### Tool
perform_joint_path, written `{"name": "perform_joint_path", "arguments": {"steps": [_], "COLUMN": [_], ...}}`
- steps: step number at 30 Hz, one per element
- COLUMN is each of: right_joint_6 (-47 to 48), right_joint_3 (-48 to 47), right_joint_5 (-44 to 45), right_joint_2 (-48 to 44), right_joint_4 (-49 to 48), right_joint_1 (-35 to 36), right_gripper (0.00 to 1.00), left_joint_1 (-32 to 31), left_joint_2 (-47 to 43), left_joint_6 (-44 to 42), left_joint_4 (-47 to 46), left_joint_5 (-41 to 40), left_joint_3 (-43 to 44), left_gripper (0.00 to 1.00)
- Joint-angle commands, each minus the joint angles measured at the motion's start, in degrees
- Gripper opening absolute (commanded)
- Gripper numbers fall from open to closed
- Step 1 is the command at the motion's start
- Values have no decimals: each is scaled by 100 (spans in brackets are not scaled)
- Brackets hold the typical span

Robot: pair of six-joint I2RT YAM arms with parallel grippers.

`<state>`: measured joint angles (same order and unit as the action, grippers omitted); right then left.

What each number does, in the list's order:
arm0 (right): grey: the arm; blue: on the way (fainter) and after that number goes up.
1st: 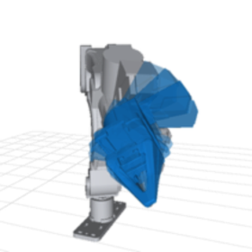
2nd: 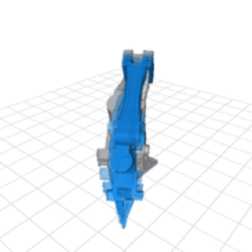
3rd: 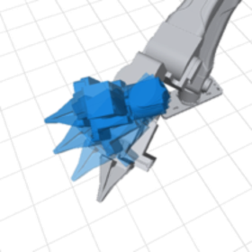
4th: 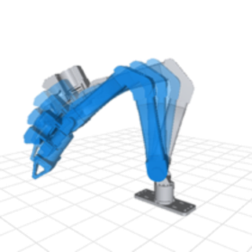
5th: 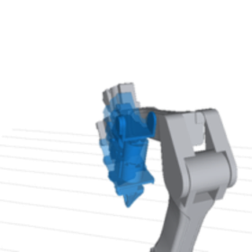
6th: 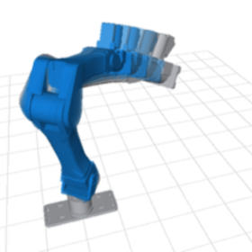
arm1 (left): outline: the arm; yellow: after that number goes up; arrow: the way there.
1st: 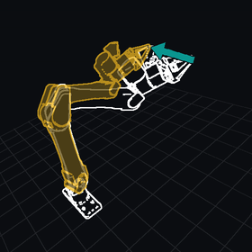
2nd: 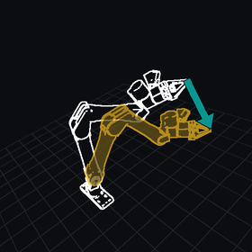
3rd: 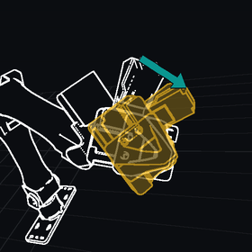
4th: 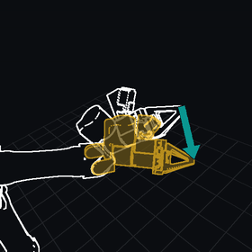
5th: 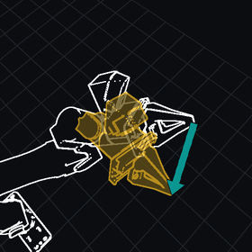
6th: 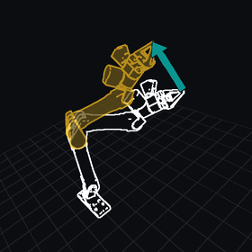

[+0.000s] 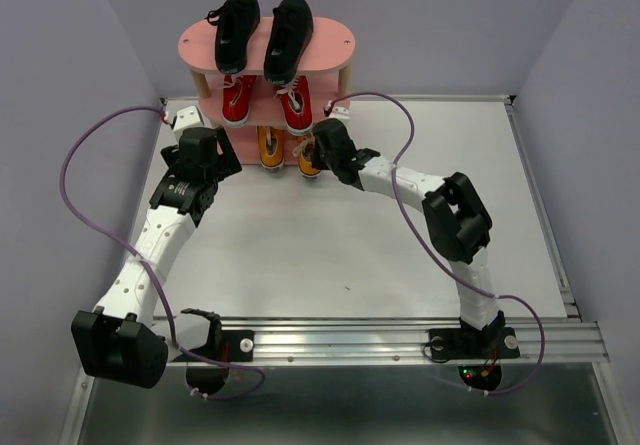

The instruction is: Place and organize the shoes onto the shoe shelf

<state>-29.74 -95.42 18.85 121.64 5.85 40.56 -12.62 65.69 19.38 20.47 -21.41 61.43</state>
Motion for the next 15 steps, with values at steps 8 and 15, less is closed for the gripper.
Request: {"name": "perform_joint_path", "arguments": {"steps": [8, 15], "right_joint_6": [522, 275], "right_joint_3": [-223, -495], "right_joint_5": [136, 277], "right_joint_2": [87, 448], "right_joint_4": [-1455, -1604], "right_joint_1": [31, 31], "right_gripper": [1, 1], "left_joint_1": [41, 41], "left_joint_2": [-232, -232], "left_joint_6": [-57, -66], "left_joint_4": [-17, -8], "left_joint_5": [-171, -179], "left_joint_3": [89, 80], "left_gripper": [93, 93]}}
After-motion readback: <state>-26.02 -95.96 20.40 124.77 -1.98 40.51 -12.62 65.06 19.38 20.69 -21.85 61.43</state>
